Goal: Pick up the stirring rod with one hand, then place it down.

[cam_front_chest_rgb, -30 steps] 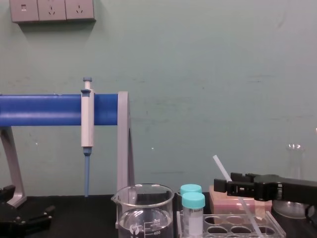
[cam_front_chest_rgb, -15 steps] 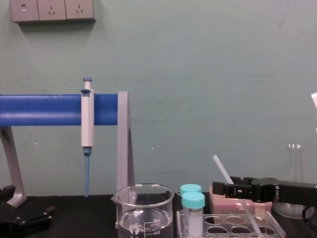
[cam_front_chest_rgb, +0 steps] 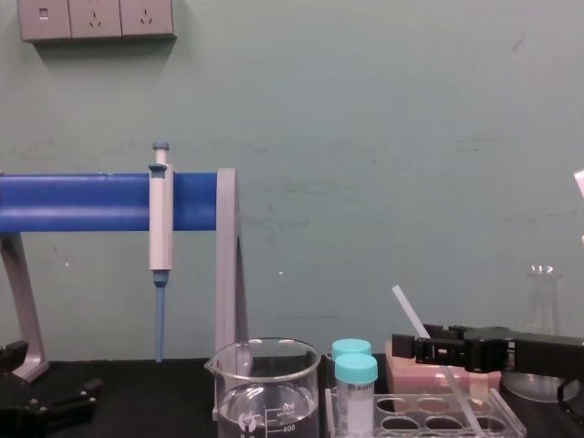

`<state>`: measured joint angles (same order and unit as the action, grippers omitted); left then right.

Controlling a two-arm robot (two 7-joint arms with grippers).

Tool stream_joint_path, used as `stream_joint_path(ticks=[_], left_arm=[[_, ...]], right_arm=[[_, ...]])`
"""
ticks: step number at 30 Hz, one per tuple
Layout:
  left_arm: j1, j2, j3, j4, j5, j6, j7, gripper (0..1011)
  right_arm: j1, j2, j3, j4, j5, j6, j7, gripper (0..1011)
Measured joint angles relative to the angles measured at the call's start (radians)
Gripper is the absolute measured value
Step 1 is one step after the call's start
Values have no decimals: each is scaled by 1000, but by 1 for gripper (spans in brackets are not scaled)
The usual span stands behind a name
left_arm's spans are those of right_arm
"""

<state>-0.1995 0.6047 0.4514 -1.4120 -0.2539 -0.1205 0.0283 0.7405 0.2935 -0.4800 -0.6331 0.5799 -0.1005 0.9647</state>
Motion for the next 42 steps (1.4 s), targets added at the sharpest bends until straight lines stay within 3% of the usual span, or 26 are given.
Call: stream_joint_path(ticks=[9, 29, 38, 42], left_arm=[[0, 0, 0, 0, 0, 0, 0, 1000], [0, 0, 0, 0, 0, 0, 0, 1000], [0, 0, 0, 0, 0, 0, 0, 1000], [0, 0, 0, 0, 0, 0, 0, 1000]], right_arm=[[-1, 1, 0, -1, 0, 0, 0, 768], [-2, 1, 0, -3, 1, -2, -1, 113], [-2, 1, 0, -3, 1, -2, -1, 75], [-23, 10, 10, -47, 1, -8, -17, 75]])
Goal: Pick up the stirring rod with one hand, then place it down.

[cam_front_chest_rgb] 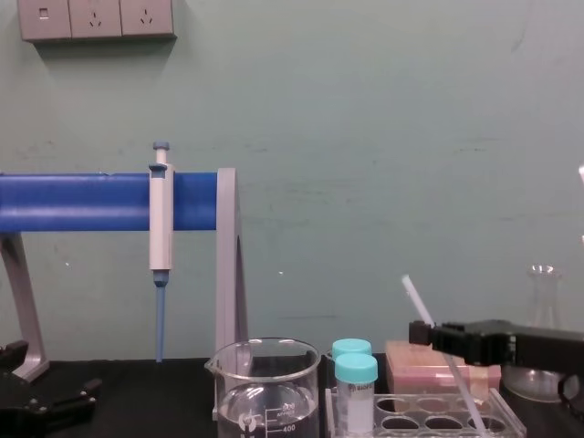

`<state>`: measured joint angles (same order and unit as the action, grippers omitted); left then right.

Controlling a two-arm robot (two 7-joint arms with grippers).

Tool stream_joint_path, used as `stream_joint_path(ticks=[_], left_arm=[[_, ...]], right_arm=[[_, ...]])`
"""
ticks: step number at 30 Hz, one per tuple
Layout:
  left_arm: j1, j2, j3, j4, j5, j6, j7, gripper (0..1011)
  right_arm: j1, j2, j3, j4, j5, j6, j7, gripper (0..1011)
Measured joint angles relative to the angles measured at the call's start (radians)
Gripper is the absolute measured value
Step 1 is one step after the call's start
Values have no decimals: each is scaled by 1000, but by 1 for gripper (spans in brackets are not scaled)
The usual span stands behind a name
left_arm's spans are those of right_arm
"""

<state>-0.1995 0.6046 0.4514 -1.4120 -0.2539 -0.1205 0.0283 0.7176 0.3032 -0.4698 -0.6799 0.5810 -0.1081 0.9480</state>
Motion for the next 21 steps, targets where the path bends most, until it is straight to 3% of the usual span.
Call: stream_joint_path(ticks=[14, 17, 21], left_arm=[[0, 0, 0, 0, 0, 0, 0, 1000], [0, 0, 0, 0, 0, 0, 0, 1000], [0, 0, 0, 0, 0, 0, 0, 1000]], right_arm=[[-106, 30, 72, -249, 70, -20, -95, 75], [-123, 38, 83, -301, 70, -60, -120, 75], [-144, 48, 102, -359, 38, -158, -171, 75]])
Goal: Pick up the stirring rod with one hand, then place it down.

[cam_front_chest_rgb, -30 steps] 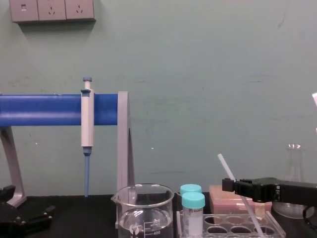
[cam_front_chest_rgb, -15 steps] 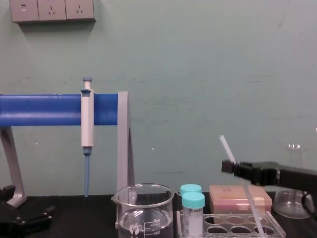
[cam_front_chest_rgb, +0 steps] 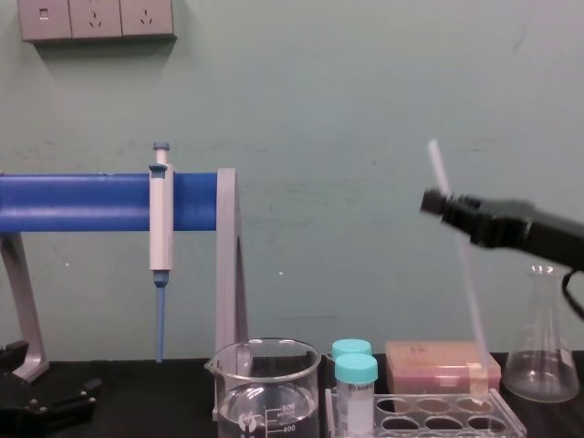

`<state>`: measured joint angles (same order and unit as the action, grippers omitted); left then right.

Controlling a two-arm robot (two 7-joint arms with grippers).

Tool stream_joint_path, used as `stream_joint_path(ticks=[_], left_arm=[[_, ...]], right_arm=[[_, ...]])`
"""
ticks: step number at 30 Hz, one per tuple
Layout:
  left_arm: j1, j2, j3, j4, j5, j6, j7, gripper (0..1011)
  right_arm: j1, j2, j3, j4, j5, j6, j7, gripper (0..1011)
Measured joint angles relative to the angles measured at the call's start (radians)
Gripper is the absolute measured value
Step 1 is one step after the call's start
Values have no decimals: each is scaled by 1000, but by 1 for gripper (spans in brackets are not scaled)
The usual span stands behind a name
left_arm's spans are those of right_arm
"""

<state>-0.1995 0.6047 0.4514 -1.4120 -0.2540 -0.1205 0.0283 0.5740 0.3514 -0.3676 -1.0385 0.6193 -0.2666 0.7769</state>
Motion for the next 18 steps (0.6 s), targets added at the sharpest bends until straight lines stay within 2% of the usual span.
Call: stream_joint_path(ticks=[1, 2, 4, 5, 10, 14, 18], left_arm=[[0, 0, 0, 0, 0, 0, 0, 1000], [0, 0, 0, 0, 0, 0, 0, 1000], [0, 0, 0, 0, 0, 0, 0, 1000], [0, 0, 0, 0, 0, 0, 0, 1000], [0, 0, 0, 0, 0, 0, 0, 1000], [0, 0, 0, 0, 0, 0, 0, 1000], [0, 0, 0, 0, 0, 0, 0, 1000]], right_arm=[[0, 0, 0, 0, 0, 0, 0, 75], [-7, 3, 8, -14, -20, -43, -23, 75], [-15, 6, 16, -27, -43, -81, -47, 75], [-26, 9, 26, -41, -72, -123, -72, 75], [-71, 18, 57, -77, -159, -236, -153, 75], [-111, 21, 78, -95, -200, -286, -193, 75], [-157, 20, 100, -111, -198, -287, -213, 75]])
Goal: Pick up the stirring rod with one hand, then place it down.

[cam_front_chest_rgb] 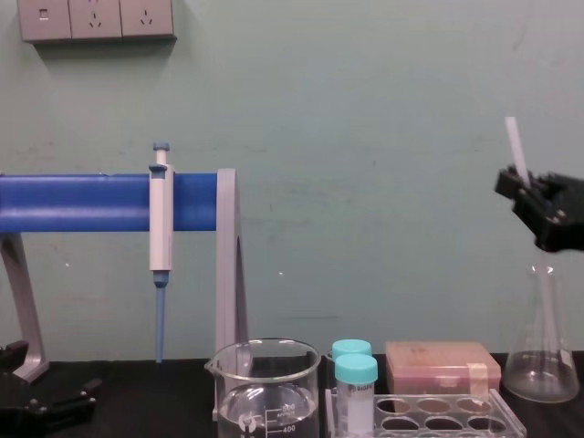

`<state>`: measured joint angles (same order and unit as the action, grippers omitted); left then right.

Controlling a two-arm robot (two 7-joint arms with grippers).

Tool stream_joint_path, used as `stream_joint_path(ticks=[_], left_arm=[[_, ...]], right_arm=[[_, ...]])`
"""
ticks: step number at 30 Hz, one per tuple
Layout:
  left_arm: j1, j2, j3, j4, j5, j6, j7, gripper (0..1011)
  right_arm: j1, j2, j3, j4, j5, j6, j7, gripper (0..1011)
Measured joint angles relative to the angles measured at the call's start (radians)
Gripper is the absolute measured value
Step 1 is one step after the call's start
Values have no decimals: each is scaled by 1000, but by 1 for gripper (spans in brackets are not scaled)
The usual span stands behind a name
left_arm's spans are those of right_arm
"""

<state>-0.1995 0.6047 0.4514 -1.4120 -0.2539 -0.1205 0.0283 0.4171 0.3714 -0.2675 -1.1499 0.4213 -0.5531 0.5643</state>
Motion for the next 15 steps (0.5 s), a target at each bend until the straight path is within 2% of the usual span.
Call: stream_joint_path(ticks=[8, 15], left_arm=[[0, 0, 0, 0, 0, 0, 0, 1000], [0, 0, 0, 0, 0, 0, 0, 1000]], right_arm=[[-69, -11, 34, -19, 2, 36, -41, 75], [-75, -13, 42, -22, -6, 41, -52, 75]])
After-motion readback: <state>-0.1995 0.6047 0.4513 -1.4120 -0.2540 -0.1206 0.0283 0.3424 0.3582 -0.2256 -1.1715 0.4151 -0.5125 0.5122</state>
